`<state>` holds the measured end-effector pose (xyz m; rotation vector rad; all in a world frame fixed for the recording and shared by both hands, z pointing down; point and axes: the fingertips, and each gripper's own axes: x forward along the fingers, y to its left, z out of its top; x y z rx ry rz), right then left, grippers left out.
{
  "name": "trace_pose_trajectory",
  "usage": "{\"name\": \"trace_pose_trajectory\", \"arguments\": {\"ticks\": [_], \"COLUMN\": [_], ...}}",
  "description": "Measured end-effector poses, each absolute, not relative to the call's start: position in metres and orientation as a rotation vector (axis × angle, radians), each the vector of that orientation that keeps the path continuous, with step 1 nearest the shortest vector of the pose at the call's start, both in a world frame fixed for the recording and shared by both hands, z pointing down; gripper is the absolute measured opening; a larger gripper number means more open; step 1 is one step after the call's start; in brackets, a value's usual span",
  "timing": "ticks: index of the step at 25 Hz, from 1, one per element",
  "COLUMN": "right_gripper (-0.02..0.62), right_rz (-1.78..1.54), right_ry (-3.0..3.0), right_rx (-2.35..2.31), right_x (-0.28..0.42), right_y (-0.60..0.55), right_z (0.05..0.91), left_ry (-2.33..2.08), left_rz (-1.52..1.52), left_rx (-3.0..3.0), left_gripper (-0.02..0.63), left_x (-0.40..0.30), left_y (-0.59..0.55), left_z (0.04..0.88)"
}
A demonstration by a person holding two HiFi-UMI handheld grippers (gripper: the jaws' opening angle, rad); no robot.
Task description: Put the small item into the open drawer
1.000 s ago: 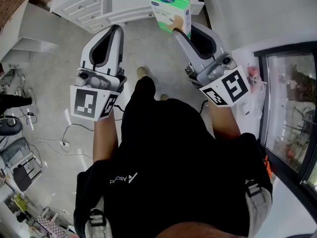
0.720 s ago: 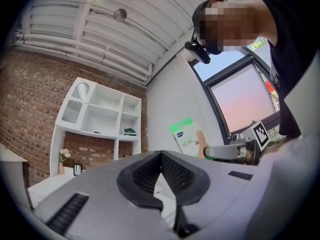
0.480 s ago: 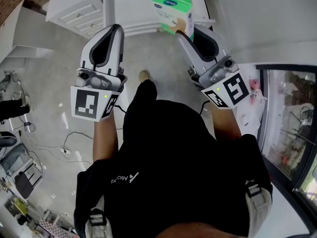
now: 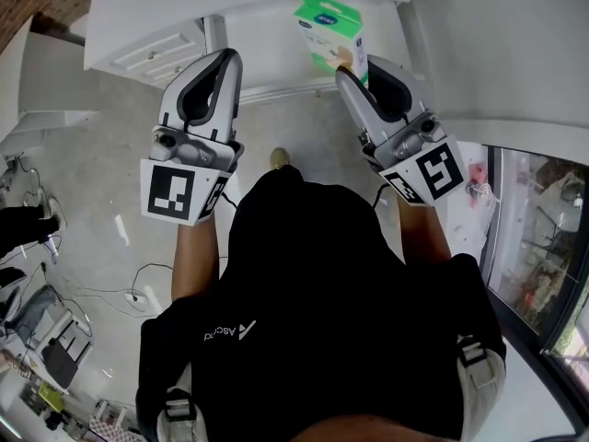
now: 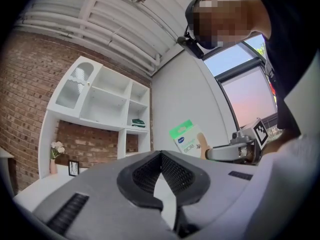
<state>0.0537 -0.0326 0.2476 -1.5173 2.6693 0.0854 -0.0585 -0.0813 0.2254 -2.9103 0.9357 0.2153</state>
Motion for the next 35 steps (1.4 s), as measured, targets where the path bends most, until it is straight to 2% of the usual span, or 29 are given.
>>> {"name": "trace_pose_trajectory", "arguments": {"ticks": [5, 12, 35], "right_gripper": [0.092, 0.092, 0.091], "right_rz": [0.106, 0.054, -0.347], "right_ry": [2.712, 2.903, 3.379], "right_rx": [-1.594, -1.609, -1.542], "right_x": [0.059, 0.027, 0.043], "right_y": [-0.043, -0.163, -0.266], "right_z": [0.260, 0.302, 0.483], "left_ry": [0.897, 0.963, 1.171], "left_rz": [0.215, 0.186, 0.033], "left_rx": [-2.938, -2.986, -2.987], "left_gripper": [-0.002, -0.002, -0.002], "left_x": [-0.049, -0.079, -0.069], "left_y": [-0.086, -0.188, -0.249], "left_z": [0.235, 0.267, 0.329]}}
